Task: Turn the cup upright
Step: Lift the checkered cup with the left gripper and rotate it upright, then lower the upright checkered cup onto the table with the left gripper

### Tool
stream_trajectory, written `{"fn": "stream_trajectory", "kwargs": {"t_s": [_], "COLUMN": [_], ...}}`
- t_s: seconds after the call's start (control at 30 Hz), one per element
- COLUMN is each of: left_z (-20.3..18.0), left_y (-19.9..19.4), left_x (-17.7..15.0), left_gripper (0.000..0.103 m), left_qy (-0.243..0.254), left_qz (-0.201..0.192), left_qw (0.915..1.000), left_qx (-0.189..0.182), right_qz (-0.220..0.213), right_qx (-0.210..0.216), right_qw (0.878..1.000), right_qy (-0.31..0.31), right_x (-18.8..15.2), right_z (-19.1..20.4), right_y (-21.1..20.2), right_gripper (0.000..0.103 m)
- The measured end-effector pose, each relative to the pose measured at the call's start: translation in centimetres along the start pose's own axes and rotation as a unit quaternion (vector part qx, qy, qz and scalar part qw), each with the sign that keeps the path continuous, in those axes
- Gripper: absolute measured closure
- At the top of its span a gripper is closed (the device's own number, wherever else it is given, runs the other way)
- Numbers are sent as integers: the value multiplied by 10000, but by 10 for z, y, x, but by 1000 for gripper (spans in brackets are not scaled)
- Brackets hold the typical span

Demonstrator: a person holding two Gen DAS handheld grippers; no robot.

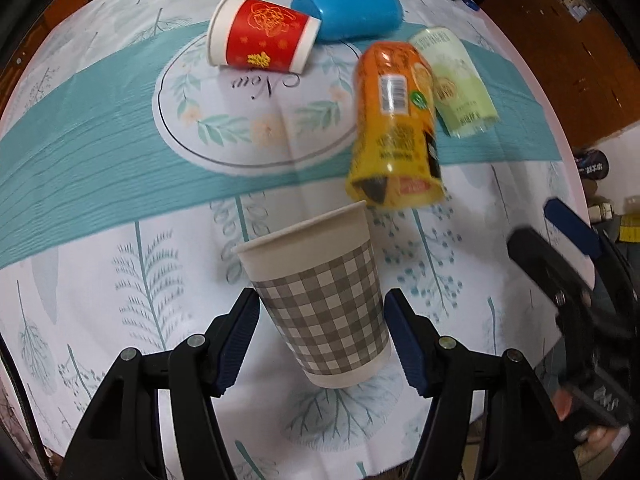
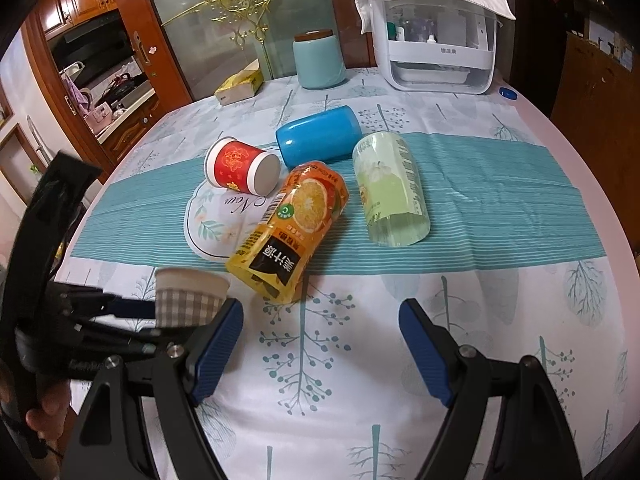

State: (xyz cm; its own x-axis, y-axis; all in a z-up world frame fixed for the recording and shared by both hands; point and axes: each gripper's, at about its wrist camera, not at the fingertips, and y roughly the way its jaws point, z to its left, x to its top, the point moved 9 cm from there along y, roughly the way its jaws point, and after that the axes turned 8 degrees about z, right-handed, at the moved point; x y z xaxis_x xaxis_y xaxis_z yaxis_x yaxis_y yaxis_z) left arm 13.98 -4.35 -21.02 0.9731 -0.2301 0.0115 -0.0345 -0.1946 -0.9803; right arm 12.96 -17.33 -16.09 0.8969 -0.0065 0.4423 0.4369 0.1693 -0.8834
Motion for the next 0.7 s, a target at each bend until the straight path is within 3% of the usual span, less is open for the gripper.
{"fn": "stream_trajectory", "kwargs": {"t_s": [0.37,0.7], "left_z": [-28,-41], "left_y": [11,21], "left_x": [-24,-28], "left_gripper": [40,38], "left_qy": [152,209], "left_qz": [151,201], "left_qw": [9996,9995], "left_qx": [-185,-110], "right_qz": [44,139], "right_qx": [1,10], "right_qw": [10000,9999], "right_qy": [30,77], "right_x": [-5,-15], "right_z": [-2,-6], "right_y": [0,2], "right_gripper": [22,22]}}
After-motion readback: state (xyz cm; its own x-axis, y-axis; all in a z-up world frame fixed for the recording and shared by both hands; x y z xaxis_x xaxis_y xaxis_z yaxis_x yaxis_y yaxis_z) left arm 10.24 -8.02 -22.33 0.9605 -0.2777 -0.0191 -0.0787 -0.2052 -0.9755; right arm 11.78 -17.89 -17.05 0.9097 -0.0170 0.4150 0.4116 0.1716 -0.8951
